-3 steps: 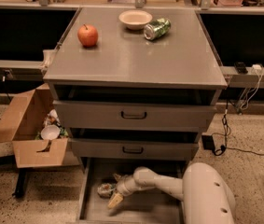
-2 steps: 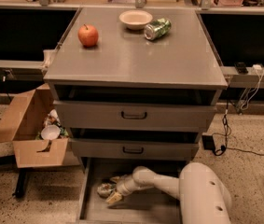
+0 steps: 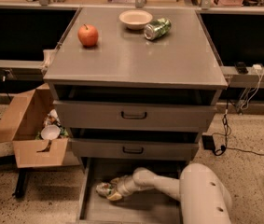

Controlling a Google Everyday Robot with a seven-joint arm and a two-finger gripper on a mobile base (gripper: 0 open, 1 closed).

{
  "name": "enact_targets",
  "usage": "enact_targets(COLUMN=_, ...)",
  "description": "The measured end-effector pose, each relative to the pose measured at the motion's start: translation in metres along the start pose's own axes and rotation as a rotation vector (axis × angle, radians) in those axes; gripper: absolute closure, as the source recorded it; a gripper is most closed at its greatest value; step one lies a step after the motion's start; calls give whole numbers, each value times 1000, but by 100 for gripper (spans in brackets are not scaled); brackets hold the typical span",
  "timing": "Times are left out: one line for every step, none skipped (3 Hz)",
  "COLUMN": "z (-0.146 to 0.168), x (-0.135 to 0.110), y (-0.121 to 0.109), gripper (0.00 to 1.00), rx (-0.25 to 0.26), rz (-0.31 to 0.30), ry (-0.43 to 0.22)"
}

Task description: Pick 7up can from bottom drawer and place on counter

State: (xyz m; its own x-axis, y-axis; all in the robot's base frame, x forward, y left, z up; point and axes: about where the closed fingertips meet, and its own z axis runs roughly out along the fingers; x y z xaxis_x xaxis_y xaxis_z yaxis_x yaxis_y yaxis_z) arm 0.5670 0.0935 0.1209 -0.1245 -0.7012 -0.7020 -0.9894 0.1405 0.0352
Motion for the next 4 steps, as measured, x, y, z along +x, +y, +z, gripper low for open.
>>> enact_targets(z=-51, x=-26, y=31, gripper=100, rx=17, rz=-41, ry=-120)
enact_targets(z=-118, x=-31, y=40, gripper=100, rx=42, rz=-46, ry=-202)
enact_targets(z=-121, x=-37, y=41, gripper=100, rx=38, rz=-56, ry=-204)
enact_targets(z=-146, x=-71, y=48, gripper=100, rx=27, rz=-119, ry=-222)
